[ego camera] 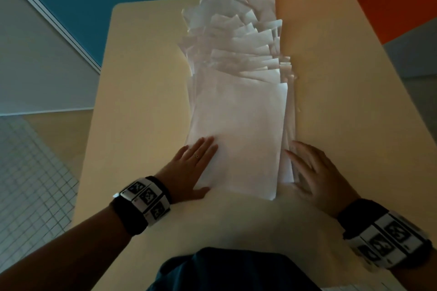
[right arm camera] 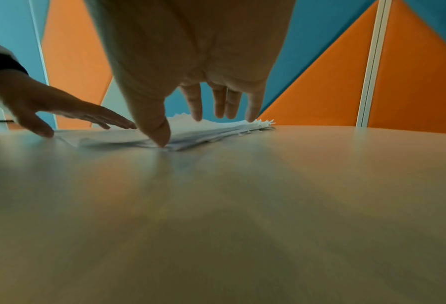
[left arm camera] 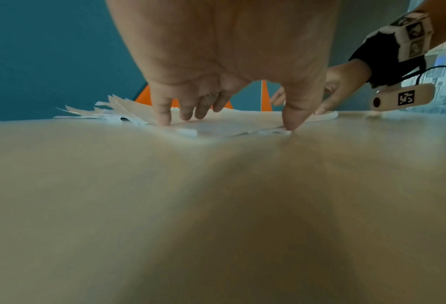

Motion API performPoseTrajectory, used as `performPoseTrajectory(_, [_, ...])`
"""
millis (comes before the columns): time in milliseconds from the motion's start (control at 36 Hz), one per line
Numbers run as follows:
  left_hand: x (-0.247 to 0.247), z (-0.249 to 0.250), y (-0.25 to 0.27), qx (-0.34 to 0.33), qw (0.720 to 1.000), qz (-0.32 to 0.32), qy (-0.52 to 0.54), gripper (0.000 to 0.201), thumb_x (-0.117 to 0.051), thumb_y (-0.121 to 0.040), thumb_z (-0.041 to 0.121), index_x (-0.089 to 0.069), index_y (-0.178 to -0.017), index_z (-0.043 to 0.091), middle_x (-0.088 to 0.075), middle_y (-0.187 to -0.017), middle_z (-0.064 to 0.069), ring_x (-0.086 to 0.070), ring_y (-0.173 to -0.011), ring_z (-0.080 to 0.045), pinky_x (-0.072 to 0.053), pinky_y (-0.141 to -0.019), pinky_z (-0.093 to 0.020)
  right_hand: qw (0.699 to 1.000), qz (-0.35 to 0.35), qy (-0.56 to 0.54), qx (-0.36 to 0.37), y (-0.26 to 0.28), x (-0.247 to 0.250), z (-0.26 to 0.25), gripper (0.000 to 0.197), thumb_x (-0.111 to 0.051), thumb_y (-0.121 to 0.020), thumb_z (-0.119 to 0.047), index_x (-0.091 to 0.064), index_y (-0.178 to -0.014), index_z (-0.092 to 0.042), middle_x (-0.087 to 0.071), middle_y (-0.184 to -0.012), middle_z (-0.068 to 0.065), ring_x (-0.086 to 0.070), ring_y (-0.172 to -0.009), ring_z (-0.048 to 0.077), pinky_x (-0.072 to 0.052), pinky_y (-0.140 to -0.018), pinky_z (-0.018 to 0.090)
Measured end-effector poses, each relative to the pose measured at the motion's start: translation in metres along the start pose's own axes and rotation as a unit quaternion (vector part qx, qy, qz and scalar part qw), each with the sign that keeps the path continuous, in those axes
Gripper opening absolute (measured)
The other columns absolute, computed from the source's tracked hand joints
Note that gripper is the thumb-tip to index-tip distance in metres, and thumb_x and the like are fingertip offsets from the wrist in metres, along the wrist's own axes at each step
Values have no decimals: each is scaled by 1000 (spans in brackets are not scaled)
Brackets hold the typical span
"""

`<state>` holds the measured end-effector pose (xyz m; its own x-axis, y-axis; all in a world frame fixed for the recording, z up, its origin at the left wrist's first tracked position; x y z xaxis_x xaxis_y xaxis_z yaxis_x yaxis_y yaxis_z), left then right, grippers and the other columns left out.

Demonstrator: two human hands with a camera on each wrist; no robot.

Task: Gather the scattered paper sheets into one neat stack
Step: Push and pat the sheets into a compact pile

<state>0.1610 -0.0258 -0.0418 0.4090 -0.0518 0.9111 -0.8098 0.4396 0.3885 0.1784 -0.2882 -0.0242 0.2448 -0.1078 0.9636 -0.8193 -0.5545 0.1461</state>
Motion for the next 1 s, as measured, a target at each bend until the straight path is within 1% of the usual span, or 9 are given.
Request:
performPoseTrajectory(111, [-4, 3, 3, 39, 998, -18, 37, 112, -40, -63, 70, 35, -137, 31, 27, -151, -5, 18, -140, -33, -16, -111, -62, 998, 7, 18, 54, 2, -2, -24, 82, -54, -71, -56, -34, -140, -16, -37, -146, 16, -36, -133, 34, -44, -100, 43])
performPoseTrajectory(167, [-3, 4, 2, 68, 993, -19, 92, 115, -51, -71, 61, 40, -134, 29, 40, -143, -1, 29, -136, -27, -12, -116, -56, 998, -23, 34, 52, -3, -9, -31, 87, -54, -68, -60, -32, -141, -17, -35, -148, 18, -38, -134, 40, -47, -95, 45])
performPoseTrajectory(333, [7, 7, -14, 40, 984, 36, 171, 101, -47, -71, 48, 5, -145, 5, 17, -150, -11, 15, -138, -30, -17, -117, -49, 998, -54, 28, 6, -31, -22, -17, 103, -92, -36, -27, -50, -128, -11, -56, -132, 20, -57, -115, 44, -57, -77, 48])
performPoseTrajectory(444, [13, 0, -22, 59, 978, 53, 191, 100, -30, -61, 48, -8, -145, -1, 1, -155, -21, 14, -135, -30, -18, -117, -52, 999, -13, -41, -33, -47, -8, -3, 74, -81, -55, 2, -56, -123, -9, -57, -130, 20, -59, -115, 38, -59, -78, 46])
performPoseTrajectory(555, [13, -6, -21, 66, 991, 5, 114, 105, -51, -73, 54, 15, -146, 19, 34, -144, 1, 32, -133, -28, -10, -118, -48, 996, -39, -72, -34, -44, 0, 6, 83, -67, -72, -25, -26, -144, -22, -21, -155, 12, -25, -141, 35, -42, -104, 48])
performPoseTrajectory(667, [12, -15, -22, 84, 984, -9, 156, 117, -43, -58, 66, 22, -142, 17, 35, -145, -5, 30, -134, -31, -12, -118, -50, 998, -51, 27, 38, -38, 4, -17, 93, -53, -64, -63, -22, -143, -27, -24, -152, 10, -35, -135, 40, -49, -90, 47])
performPoseTrajectory(750, [15, -18, -28, 109, 972, 4, 209, 115, -67, -70, 50, 10, -147, 11, 25, -153, -14, 16, -144, -31, -15, -120, -42, 993, -67, 71, 68, -44, -7, -25, 97, -70, -55, -58, -36, -139, -24, -45, -144, 13, -50, -125, 39, -56, -80, 41])
performPoseTrajectory(889, [25, -18, -40, 115, 966, 38, 229, 110, -69, -74, 39, 8, -147, 13, 17, -157, -11, 6, -148, -25, -17, -120, -35, 994, -28, 60, 83, -68, -9, -15, 83, -80, -49, -32, -48, -125, -21, -62, -128, 13, -62, -112, 38, -60, -72, 38])
performPoseTrajectory(1000, [33, -25, -48, 116, 967, 56, 222, 109, -67, -76, 37, 14, -146, 15, 22, -156, -8, 3, -148, -24, -21, -119, -32, 994, -9, 66, 86, -86, -5, -4, 67, -66, -60, -23, -49, -125, -20, -63, -127, 12, -61, -113, 38, -60, -72, 43])
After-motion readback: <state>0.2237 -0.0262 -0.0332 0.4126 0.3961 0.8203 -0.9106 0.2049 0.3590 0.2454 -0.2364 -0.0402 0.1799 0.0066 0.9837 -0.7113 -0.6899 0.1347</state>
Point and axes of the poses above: each hand's wrist, its own y-axis away from the middle knuckle, its own x-axis out of the back of the hand, z = x × y, the point moved 6 cm from there along -y, towards the middle knuckle
